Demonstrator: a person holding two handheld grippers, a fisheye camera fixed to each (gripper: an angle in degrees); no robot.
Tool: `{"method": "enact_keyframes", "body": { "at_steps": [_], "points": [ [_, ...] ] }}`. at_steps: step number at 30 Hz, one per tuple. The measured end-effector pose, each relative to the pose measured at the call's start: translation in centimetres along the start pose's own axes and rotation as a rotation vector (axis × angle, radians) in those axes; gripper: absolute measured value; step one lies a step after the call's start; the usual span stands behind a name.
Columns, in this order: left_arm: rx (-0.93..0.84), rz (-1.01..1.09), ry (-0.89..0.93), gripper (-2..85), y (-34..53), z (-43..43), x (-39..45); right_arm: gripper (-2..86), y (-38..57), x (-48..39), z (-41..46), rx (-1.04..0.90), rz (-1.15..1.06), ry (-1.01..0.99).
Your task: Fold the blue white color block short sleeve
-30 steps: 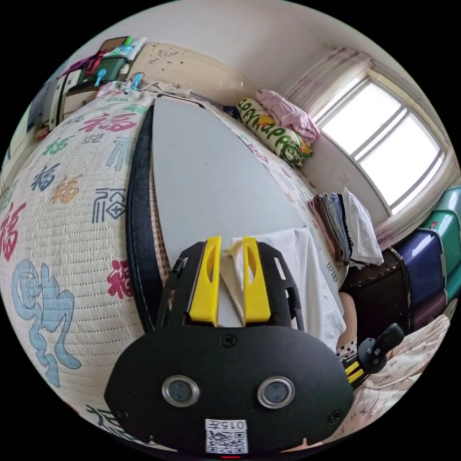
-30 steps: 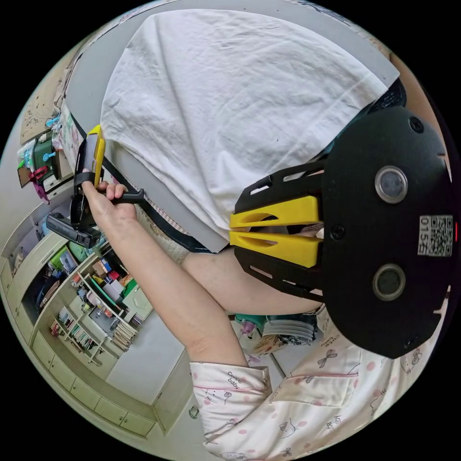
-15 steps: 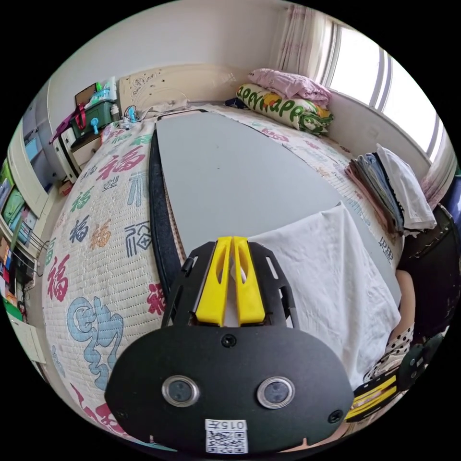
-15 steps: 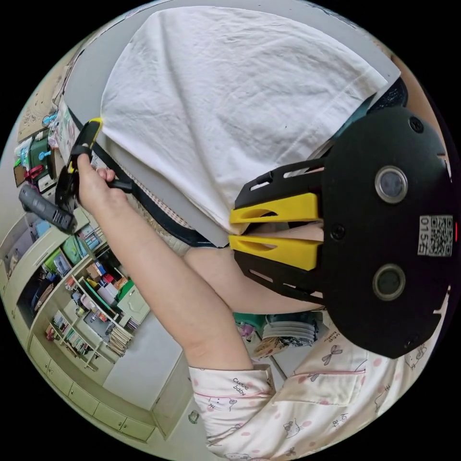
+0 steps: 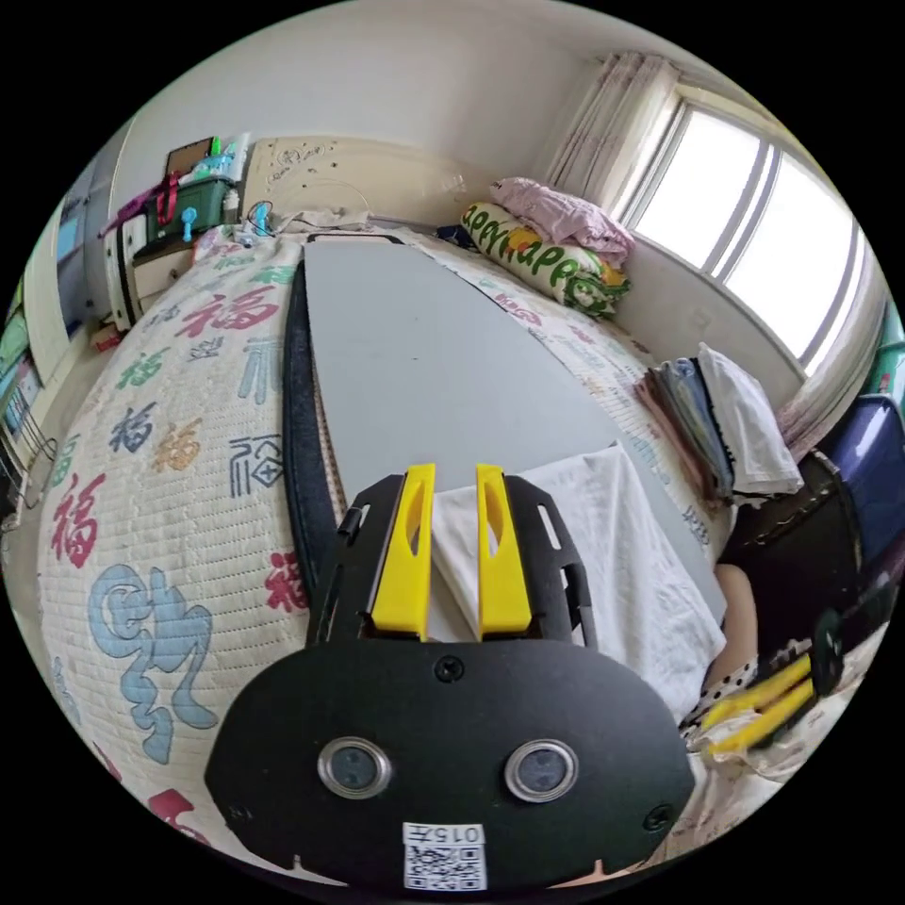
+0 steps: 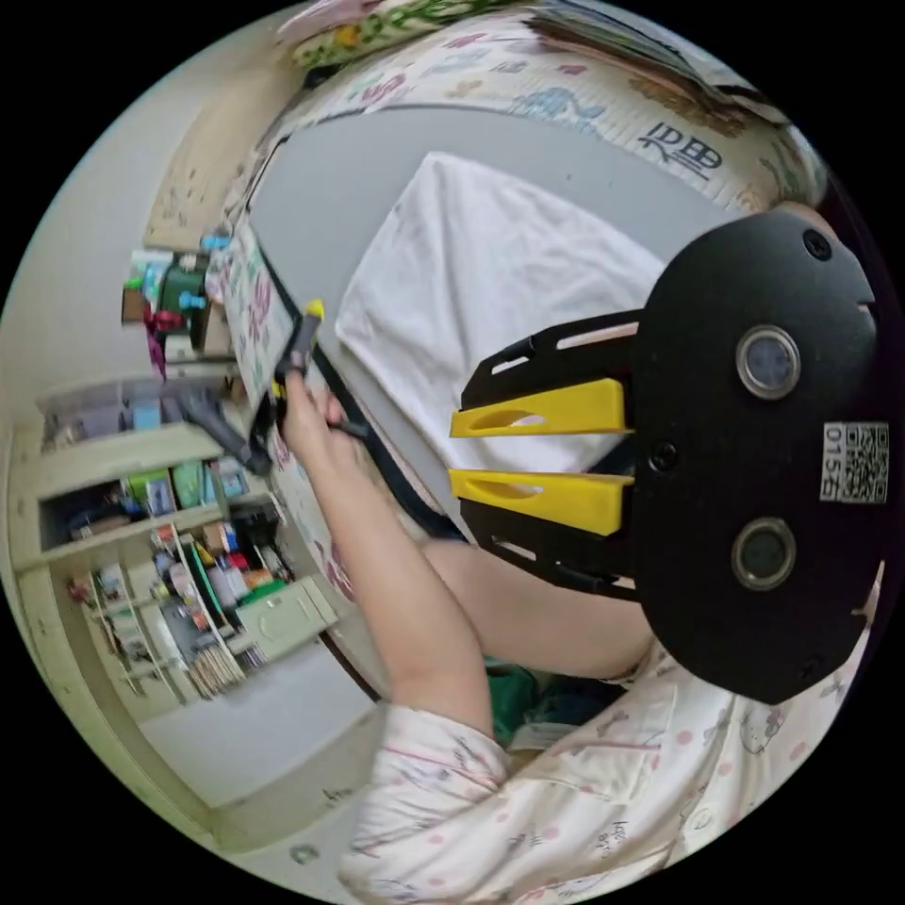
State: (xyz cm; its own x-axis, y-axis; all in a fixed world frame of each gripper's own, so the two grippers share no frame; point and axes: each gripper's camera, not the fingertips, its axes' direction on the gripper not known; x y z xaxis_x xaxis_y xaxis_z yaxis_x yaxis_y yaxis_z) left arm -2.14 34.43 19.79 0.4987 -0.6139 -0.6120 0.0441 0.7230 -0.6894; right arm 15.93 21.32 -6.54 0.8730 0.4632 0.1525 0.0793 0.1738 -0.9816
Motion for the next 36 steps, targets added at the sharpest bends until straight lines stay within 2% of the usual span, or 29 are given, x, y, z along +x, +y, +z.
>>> {"method": "enact_keyframes", "body": {
  "at_steps": [2,5,9,11,14,19,23,28,36],
  "points": [
    [-0.008,-0.034,0.051,8.3,0.9,1.9,-0.5,8.1,-2.2,9.5,-1.9,0.066,0.225,-0.001],
    [-0.053,-0.05,0.069,8.3,1.5,4.3,-0.7,8.4,-4.3,20.0,-3.5,0.152,0.437,-0.003],
    [-0.098,-0.056,0.051,6.5,2.2,6.8,-0.4,9.4,-7.6,27.8,-2.4,0.1,0.577,0.014],
    [-0.116,-0.043,0.027,1.9,2.4,8.1,-0.1,10.3,-10.1,30.4,-0.4,0.02,0.591,-0.008],
    [-0.12,-0.023,0.037,-0.2,2.6,8.9,0.2,7.7,-12.7,32.1,1.5,-0.066,0.573,-0.037],
    [-0.046,-0.022,-0.059,-0.6,2.7,7.3,0.8,4.4,-14.8,32.9,0.1,-0.014,0.588,-0.027],
    [-0.064,-0.06,0.067,0.6,2.3,7.6,0.5,4.8,-15.8,33.3,-1.5,0.016,0.577,-0.041],
    [-0.086,-0.069,0.1,5.3,2.2,9.2,1.1,5.2,-16.8,34.1,-3.4,0.022,0.582,-0.078],
    [-0.058,-0.003,0.024,-0.4,1.1,7.7,3.9,3.9,-18.7,33.9,-5.8,0.009,0.56,-0.047]
  ]
}}
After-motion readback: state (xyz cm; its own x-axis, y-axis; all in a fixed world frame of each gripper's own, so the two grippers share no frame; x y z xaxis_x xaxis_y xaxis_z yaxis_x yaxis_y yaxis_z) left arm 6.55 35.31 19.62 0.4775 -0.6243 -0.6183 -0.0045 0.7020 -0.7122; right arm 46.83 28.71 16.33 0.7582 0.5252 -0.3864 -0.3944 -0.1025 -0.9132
